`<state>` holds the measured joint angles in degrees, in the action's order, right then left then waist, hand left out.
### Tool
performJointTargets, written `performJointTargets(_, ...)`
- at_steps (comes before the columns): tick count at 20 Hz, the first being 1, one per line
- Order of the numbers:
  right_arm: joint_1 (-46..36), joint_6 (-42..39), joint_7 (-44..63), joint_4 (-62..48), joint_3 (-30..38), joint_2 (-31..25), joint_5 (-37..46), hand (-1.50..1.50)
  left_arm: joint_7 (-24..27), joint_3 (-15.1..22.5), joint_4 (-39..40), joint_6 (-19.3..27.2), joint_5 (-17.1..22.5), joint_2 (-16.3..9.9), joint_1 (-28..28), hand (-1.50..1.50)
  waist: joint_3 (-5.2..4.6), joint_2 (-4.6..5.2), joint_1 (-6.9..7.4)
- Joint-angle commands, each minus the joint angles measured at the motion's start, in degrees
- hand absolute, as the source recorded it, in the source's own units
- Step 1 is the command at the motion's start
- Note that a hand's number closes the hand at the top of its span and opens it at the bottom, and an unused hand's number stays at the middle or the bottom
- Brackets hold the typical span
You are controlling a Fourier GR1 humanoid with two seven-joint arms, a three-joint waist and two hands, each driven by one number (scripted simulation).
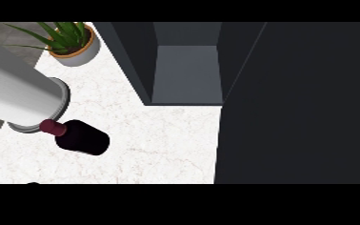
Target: Pick up the wine, place it into the cabinet and close the cabinet
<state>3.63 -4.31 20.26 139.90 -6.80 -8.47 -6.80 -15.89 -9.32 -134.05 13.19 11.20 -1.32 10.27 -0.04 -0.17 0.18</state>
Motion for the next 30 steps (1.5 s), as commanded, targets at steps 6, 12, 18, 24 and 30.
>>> performJointTargets(6, -9.14, 3.37, 14.11, 6.28, 2.1, -1.3, -2.22, -1.5, -18.16, 1.45, -8.9, 10.07, -6.29, -3.08, -8.78, -1.5, 0.08, 0.12, -0.39)
performJointTargets(12, -18.47, 7.92, 22.77, 5.17, 0.02, 0.04, 1.07, -1.5, -17.14, -0.02, -6.92, 7.97, -5.21, -3.19, -7.52, -1.5, 0.03, 0.11, -0.14)
performJointTargets(18, -24.73, 9.44, 33.32, 10.72, 5.79, -3.82, -3.1, -1.5, -17.04, -1.43, -5.9, 7.61, -4.99, -3.66, -7.38, -1.5, 0.0, 0.0, -0.25)
performJointTargets(24, -25.26, 9.59, 32.93, 10.55, 5.6, -3.33, -2.76, -1.5, -21.1, -1.71, -0.34, 10.83, -7.51, -4.8, -13.89, -1.5, 0.07, 0.1, -0.65)
performJointTargets(30, -28.8, 10.61, 33.88, 7.34, 4.36, -2.62, 0.26, -1.5, -13.23, -4.82, -0.32, 7.95, -4.7, -2.66, -6.99, -1.5, 0.01, 0.05, -0.01)
